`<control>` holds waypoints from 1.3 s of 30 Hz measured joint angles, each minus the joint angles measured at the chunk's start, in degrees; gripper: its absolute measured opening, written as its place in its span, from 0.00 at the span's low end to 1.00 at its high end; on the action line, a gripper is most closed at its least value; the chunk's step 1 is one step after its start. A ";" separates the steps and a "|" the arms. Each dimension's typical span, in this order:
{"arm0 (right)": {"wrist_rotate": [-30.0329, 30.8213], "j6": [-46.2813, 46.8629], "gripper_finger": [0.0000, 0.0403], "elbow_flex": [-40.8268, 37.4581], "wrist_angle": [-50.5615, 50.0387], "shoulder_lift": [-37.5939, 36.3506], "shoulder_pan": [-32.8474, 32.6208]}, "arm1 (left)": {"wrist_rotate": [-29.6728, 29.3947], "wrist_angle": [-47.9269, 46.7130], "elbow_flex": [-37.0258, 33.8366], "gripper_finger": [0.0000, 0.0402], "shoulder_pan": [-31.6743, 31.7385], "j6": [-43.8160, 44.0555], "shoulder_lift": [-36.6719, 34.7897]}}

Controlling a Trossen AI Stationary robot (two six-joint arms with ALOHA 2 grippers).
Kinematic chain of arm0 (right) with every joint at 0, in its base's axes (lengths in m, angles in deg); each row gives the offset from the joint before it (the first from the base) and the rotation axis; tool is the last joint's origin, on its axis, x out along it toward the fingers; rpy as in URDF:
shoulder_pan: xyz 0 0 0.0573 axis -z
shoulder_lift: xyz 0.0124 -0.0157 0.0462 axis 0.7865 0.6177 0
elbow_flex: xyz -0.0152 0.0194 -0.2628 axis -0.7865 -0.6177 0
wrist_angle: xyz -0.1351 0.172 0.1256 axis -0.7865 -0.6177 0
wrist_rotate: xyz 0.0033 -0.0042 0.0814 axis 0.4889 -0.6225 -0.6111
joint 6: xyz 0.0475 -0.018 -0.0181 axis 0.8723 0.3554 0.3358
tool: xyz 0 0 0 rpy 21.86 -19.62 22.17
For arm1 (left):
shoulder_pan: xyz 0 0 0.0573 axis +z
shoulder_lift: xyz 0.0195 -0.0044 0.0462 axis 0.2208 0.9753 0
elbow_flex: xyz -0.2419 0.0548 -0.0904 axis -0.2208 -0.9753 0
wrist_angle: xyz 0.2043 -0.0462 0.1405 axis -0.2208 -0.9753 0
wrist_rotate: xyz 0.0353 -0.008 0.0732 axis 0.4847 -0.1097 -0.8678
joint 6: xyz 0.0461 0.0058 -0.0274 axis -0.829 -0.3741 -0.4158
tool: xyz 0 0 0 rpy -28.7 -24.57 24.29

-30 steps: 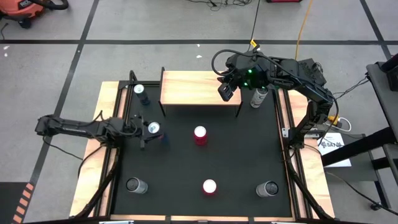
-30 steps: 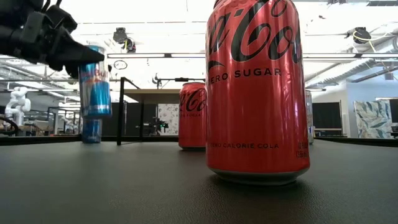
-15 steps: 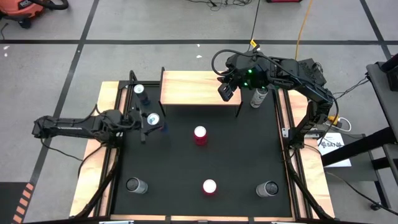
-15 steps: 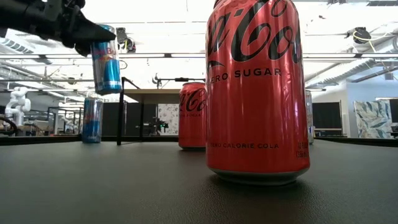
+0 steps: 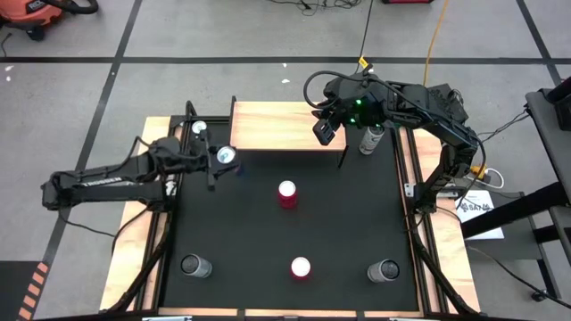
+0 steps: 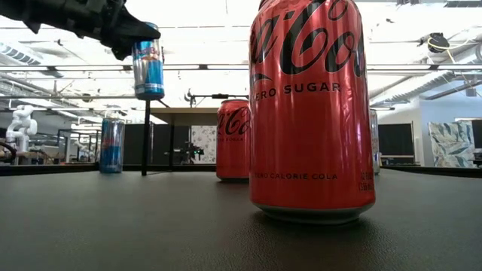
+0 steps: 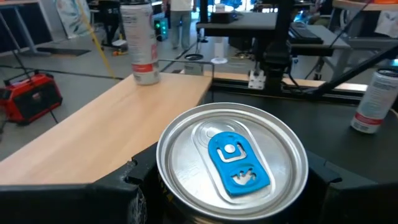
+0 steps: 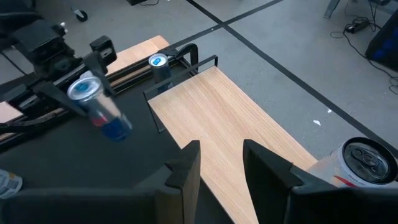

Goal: Place canned beverage on shelf
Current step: Put the bottom blue soda can on the shelf

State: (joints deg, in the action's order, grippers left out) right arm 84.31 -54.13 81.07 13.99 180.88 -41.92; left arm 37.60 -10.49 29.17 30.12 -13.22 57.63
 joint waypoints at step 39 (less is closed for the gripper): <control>-0.13 -4.50 0.27 -2.64 0.92 0.24 0.20 | 38.67 -0.28 23.57 0.57 37.71 -9.37 33.03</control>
State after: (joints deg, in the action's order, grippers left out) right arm 84.18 -58.63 78.42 14.91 181.12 -41.72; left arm 76.27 -10.77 52.74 67.83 -22.59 90.66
